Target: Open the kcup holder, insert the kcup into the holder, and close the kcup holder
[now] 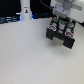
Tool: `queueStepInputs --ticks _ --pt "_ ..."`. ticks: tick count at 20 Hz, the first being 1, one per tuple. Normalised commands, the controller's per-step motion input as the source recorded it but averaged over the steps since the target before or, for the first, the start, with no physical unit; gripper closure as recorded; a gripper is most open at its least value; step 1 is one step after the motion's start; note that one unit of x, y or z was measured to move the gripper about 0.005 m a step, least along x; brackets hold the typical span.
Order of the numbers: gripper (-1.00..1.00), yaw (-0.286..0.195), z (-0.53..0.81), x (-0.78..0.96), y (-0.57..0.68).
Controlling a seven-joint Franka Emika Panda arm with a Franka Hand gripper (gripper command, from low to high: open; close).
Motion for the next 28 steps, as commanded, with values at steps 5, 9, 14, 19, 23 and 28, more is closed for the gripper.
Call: queueStepInputs --ticks 5,9,14,19,23,28 --pt "-1.0 0.068 0.24 0.11 0.08" --pt "-1.0 0.079 0.35 0.21 -0.07" --pt "-1.0 0.052 0.46 0.45 -0.36" --pt "-1.0 0.034 0.4 0.56 -0.44" --pt "-1.0 0.025 0.25 0.63 -0.48" --pt "-1.0 0.008 0.2 0.72 -0.44"
